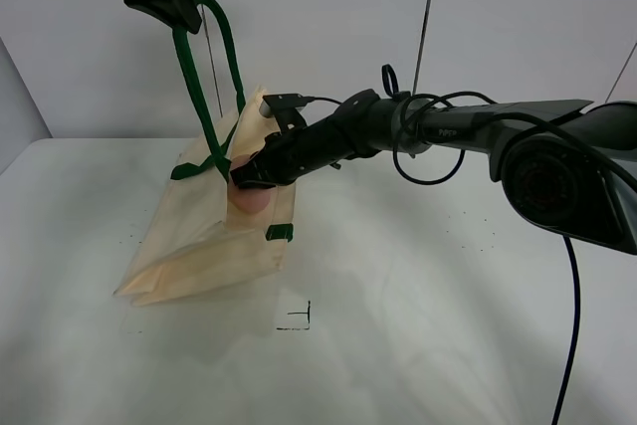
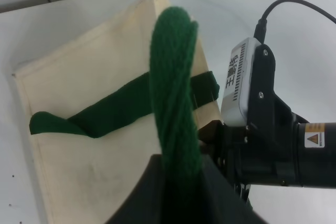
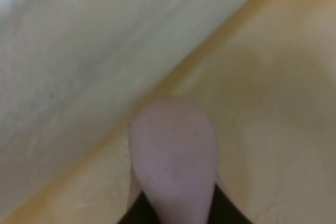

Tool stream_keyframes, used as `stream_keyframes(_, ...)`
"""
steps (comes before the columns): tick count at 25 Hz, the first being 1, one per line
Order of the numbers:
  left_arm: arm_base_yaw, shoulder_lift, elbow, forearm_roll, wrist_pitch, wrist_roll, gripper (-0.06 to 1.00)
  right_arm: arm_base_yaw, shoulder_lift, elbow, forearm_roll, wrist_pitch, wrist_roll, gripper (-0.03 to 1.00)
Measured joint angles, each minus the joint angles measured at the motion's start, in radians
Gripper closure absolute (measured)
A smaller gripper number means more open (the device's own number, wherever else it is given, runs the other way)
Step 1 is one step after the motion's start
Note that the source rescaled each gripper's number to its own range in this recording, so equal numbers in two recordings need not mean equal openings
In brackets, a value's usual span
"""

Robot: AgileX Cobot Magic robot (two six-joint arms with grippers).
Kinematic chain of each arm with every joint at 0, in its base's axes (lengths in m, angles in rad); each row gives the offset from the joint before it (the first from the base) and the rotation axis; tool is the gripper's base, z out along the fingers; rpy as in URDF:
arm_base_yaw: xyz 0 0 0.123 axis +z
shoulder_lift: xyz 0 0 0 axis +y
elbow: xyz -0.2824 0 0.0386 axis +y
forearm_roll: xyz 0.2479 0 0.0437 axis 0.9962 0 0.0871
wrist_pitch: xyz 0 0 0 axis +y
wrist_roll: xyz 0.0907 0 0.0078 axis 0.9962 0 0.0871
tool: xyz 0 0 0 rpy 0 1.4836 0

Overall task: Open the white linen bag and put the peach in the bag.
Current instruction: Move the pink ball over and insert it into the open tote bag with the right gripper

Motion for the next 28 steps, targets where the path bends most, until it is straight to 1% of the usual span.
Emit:
stream_keyframes(1, 0.000, 0.000, 0.000, 0.000, 0.000, 0.001, 0.94, 0.000, 0.000, 0.000, 0.006, 0.001, -0.001, 0.89)
stream_keyframes(3, 0.000, 0.000, 0.000, 0.000, 0.000, 0.001, 0.94, 0.003, 0.000, 0.000, 0.006, 0.003, -0.006, 0.67)
stream_keyframes(5, 0.000, 0.000, 0.000, 0.000, 0.000, 0.001, 0.94, 0.010, 0.000, 0.000, 0.006, 0.000, -0.008, 0.30)
stream_keyframes(6, 0.000, 0.000, 0.000, 0.000, 0.000, 0.001, 0.94, 0.018, 0.000, 0.000, 0.004, -0.005, -0.008, 0.18)
stream_keyframes(7, 0.000, 0.000, 0.000, 0.000, 0.000, 0.001, 0.94, 0.024, 0.000, 0.000, 0.003, -0.011, -0.008, 0.09)
stream_keyframes(8, 0.000, 0.000, 0.000, 0.000, 0.000, 0.001, 0.94, 0.032, 0.000, 0.000, -0.005, -0.018, -0.007, 0.04)
stream_keyframes(10, 0.000, 0.000, 0.000, 0.000, 0.000, 0.001, 0.94, 0.043, 0.000, 0.000, -0.045, -0.023, 0.024, 0.00)
stream_keyframes(11, 0.000, 0.000, 0.000, 0.000, 0.000, 0.001, 0.94, 0.044, -0.001, 0.000, -0.073, -0.017, 0.065, -0.02)
stream_keyframes(12, 0.000, 0.000, 0.000, 0.000, 0.000, 0.001, 0.94, 0.044, -0.005, 0.000, -0.123, -0.002, 0.104, -0.02)
stream_keyframes(14, 0.000, 0.000, 0.000, 0.000, 0.000, 0.001, 0.94, 0.042, -0.018, 0.000, -0.254, 0.039, 0.227, -0.03)
stream_keyframes(16, 0.000, 0.000, 0.000, 0.000, 0.000, 0.001, 0.94, 0.035, -0.045, 0.000, -0.433, 0.088, 0.371, -0.03)
stream_keyframes(19, 0.000, 0.000, 0.000, 0.000, 0.000, 0.001, 0.94, 0.017, -0.103, 0.000, -0.680, 0.172, 0.640, -0.03)
stream_keyframes(20, 0.000, 0.000, 0.000, 0.000, 0.000, 0.001, 0.94, 0.009, -0.123, 0.000, -0.756, 0.202, 0.708, -0.03)
stream_keyframes(22, 0.000, 0.000, 0.000, 0.000, 0.000, 0.001, 0.94, -0.003, -0.152, -0.002, -0.877, 0.259, 0.836, -0.03)
stream_keyframes(24, 0.000, 0.000, 0.000, 0.000, 0.000, 0.001, 0.94, -0.022, -0.164, -0.003, -0.958, 0.331, 0.915, -0.03)
stream_keyframes(26, 0.000, 0.000, 0.000, 0.000, 0.000, 0.001, 0.94, -0.046, -0.166, -0.003, -0.985, 0.400, 0.959, -0.03)
stream_keyframes(28, 0.000, 0.000, 0.000, 0.000, 0.000, 0.001, 0.94, -0.079, -0.166, -0.003, -0.993, 0.458, 0.971, -0.03)
